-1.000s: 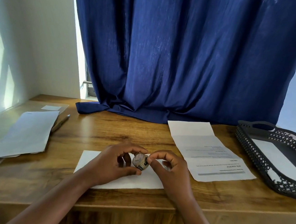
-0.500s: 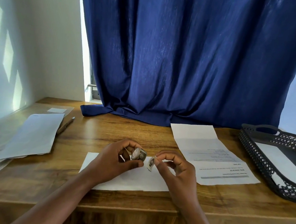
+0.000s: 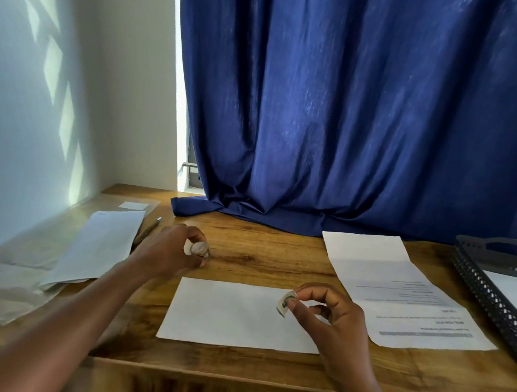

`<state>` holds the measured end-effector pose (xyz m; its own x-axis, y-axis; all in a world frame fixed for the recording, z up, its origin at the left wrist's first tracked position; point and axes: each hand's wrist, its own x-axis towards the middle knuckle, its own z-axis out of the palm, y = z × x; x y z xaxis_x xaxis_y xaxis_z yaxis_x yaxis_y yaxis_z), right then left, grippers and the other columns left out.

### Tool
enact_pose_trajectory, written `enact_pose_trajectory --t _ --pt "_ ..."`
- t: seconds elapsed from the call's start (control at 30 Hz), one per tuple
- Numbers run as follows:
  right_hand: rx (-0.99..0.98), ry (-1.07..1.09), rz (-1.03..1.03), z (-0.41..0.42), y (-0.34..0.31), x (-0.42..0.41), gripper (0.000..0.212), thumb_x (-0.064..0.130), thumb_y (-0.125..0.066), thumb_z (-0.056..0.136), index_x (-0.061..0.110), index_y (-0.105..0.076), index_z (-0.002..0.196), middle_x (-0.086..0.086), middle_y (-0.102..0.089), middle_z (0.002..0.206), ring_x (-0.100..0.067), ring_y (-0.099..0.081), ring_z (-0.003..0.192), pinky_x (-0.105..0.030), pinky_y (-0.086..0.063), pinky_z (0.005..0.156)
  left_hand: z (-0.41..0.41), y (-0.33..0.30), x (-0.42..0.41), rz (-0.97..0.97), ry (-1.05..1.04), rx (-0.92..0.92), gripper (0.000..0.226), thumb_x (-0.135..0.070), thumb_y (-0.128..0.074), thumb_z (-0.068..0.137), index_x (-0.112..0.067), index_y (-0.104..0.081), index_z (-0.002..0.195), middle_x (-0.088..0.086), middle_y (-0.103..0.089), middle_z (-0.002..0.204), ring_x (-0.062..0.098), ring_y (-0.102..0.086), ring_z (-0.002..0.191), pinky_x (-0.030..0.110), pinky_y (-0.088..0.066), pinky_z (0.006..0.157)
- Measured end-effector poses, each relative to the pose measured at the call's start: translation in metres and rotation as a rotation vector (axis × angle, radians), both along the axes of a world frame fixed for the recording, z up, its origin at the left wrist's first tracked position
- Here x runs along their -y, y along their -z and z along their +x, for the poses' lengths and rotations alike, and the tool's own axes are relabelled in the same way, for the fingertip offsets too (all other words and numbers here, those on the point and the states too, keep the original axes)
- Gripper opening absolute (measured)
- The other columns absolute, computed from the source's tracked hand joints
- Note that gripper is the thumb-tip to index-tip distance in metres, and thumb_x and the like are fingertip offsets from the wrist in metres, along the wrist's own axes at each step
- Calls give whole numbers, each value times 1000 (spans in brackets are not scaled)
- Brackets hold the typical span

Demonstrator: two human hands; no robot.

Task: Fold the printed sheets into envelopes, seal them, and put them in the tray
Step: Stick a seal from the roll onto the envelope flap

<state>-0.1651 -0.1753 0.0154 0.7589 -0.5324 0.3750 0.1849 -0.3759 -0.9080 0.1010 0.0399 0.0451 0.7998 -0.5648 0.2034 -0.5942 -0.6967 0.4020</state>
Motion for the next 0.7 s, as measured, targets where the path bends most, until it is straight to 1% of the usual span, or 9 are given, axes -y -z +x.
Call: enact_pose_trajectory --t 0.13,0.23,0.27,0.33,0.4,0.5,0.57,0.63,0.7 --pt "-18 -16 41 3 0 1 5 29 -82 82 32 -78 82 15 -77 91 -6 -70 89 -23 -56 71 6 -4 -3 101 11 -43 47 -46 -85 81 -38 -68 124 -10 -71 124 9 -64 101 27 -53 85" --pt "25 -38 101 1 -3 2 12 43 -79 73 36 -79 83 10 -78 88 -9 -70 84 -16 -56 68 -11 -13 3 161 -18 -3 80 -53 -81 82 -34 -46 151 -1 -53 153 21 -56 130 38 -48 104" --pt "40 -40 142 0 -4 3 17 45 -78 71 35 -79 84 8 -79 88 -9 -71 86 -16 -55 69 -22 -16 7 122 -6 14 85 -56 -80 82 -34 -41 154 0 -49 155 22 -54 132 40 -48 105" --pt "60 -46 262 0 -5 6 23 43 -80 70 27 -81 86 1 -80 93 -12 -73 90 -23 -54 77 -55 -14 22 0 79 40 81 -61 -75 84 -36 -41 154 -4 -50 153 18 -55 129 41 -48 105" --pt "64 -60 412 2 -5 12 28 37 -81 70 17 -81 90 -7 -79 97 -21 -72 93 -35 -54 84 -93 -1 41 -49 222 93 71 -67 -65 88 -39 -45 150 -13 -49 151 12 -50 134 42 -42 112" --pt "80 -86 578 1 -7 23 29 29 -79 75 8 -81 95 -14 -77 99 -22 -71 88 -36 -55 82 -135 25 63 -20 330 109 67 -73 -52 92 -42 -42 150 -19 -41 157 8 -36 144 36 -27 119" --pt "24 -68 491 -3 -11 34 28 33 -78 78 12 -81 97 -12 -78 97 -20 -72 86 -33 -57 78 -144 37 68 23 344 150 65 -74 -41 95 -42 -40 152 -20 -39 157 6 -30 144 32 -22 120" --pt "-102 -48 259 -4 -16 49 22 40 -77 81 24 -81 94 -4 -79 92 -16 -74 84 -23 -57 72 -145 42 67 13 340 166 62 -71 -36 98 -42 -40 152 -21 -37 157 4 -27 144 31 -20 121" --pt "-269 -64 -4 -2 -23 66 6 38 -77 86 33 -80 88 6 -79 88 -9 -73 83 -16 -55 69 -145 44 66 0 347 173 61 -70 -35 99 -42 -40 153 -21 -36 158 4 -26 146 32 -19 123"
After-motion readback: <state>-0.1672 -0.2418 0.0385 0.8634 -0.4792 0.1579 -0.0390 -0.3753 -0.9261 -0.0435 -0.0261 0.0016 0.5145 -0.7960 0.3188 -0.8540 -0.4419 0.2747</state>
